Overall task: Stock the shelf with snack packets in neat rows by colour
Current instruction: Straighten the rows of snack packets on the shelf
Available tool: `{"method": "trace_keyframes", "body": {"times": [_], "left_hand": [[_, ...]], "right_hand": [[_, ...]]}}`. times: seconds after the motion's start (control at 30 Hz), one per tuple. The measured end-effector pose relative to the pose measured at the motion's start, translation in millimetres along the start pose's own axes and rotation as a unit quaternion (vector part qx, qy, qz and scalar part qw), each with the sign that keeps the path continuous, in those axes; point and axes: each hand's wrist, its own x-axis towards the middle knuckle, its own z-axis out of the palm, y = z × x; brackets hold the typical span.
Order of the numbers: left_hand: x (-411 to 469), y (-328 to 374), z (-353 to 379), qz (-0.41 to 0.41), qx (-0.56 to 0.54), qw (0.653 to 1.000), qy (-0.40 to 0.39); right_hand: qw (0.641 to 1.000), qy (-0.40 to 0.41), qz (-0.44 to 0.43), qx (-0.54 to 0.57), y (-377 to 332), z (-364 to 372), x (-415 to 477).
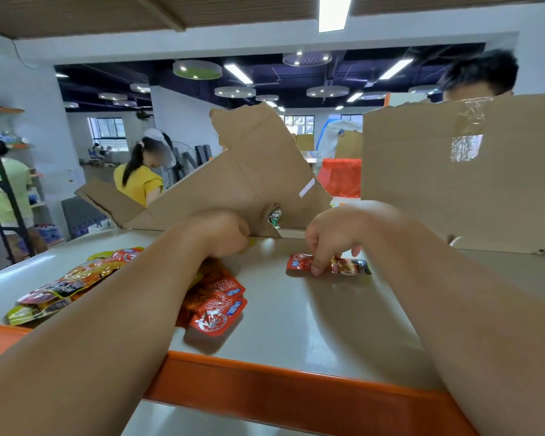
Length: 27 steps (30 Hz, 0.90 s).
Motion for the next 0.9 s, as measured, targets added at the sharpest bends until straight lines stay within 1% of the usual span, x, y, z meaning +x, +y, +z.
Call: {"method": "trace_keyframes", "body": {"times": [0.07,0.1,0.23,0.33,0.43,0.57,0.6,0.8,0.9], "left_hand": [[1.6,-3.0,-0.8,-0.003,-0.072,0.996,0.058],[0.7,-3.3,-0.7,-0.006,-0.079,0.995,0.062],[-4.9,2.3,1.1,0.000,-0.022,0.999,-0.028],[-10.8,11.0,-2.1,0.022,-0.048,0.998,-0.033],[-14.5,22.0,-2.2,0.044,-0.044,0.998,-0.031],[-17.4,36.0,-1.0,0.056,-0.016,0.995,-0.076],[-15.8,37.6,-0.1,0.057,-0.018,0.995,-0.076],[-12.0,30.6,2.1,0.071,-0.093,0.992,-0.057],[-10.4,27.9,4.5,0.089,-0.150,0.985,0.003]], "right_hand": [[1.000,-0.007,0.008,0.013,2.1,-0.6,-3.3],[1.000,-0.009,0.010,0.017,3.2,-1.0,-4.6],[0.999,-0.009,0.011,0.031,7.6,-1.5,-6.2],[0.998,-0.005,0.018,0.053,11.9,-1.0,-2.3],[0.997,-0.004,0.033,0.071,14.8,-0.2,-0.9],[0.997,-0.004,0.038,0.060,14.8,0.7,-0.4],[0.998,-0.003,0.041,0.057,14.6,0.9,-0.1],[0.997,0.001,0.049,0.060,16.4,1.6,-1.2],[0.998,0.007,0.053,0.037,16.8,1.5,-3.8]]}}
